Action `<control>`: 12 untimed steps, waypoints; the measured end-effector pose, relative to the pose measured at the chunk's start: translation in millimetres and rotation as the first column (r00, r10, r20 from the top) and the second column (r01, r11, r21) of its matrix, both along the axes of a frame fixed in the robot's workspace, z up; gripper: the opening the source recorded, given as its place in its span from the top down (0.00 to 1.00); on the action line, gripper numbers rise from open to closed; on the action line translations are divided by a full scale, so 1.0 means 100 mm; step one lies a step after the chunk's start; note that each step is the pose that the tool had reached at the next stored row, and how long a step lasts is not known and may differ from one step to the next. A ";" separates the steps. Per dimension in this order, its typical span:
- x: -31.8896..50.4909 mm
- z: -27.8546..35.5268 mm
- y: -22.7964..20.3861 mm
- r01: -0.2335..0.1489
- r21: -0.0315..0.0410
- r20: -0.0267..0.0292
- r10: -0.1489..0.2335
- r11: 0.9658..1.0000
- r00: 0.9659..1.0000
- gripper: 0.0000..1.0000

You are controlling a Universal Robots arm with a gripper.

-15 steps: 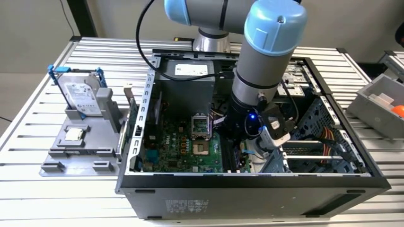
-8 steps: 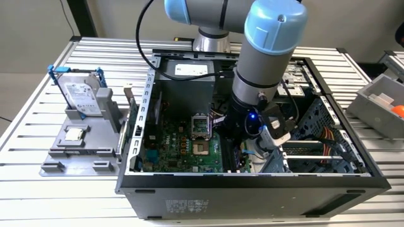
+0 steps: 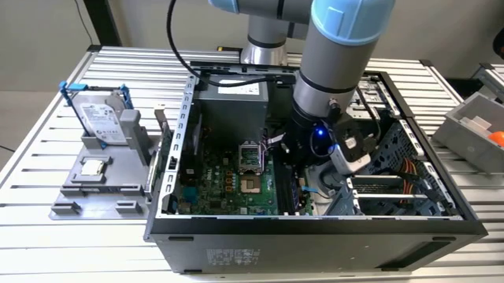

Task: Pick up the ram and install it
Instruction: 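Insert the ram into the slot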

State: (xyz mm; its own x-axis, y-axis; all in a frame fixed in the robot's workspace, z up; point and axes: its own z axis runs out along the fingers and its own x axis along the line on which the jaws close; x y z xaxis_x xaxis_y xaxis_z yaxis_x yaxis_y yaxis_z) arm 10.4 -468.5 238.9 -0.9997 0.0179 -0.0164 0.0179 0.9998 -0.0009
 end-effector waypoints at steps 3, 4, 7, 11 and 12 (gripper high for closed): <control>0.000 0.078 0.000 0.000 0.000 -0.002 0.000 1.000 1.000 0.00; 0.000 0.077 0.000 0.000 0.000 -0.002 0.000 1.000 1.000 0.00; 0.000 0.077 0.000 0.000 0.000 -0.002 0.000 1.000 1.000 0.00; 0.000 0.078 0.000 0.000 -0.001 -0.002 0.000 1.000 1.000 1.00; 0.000 0.078 0.000 0.000 -0.001 -0.002 0.000 1.000 1.000 1.00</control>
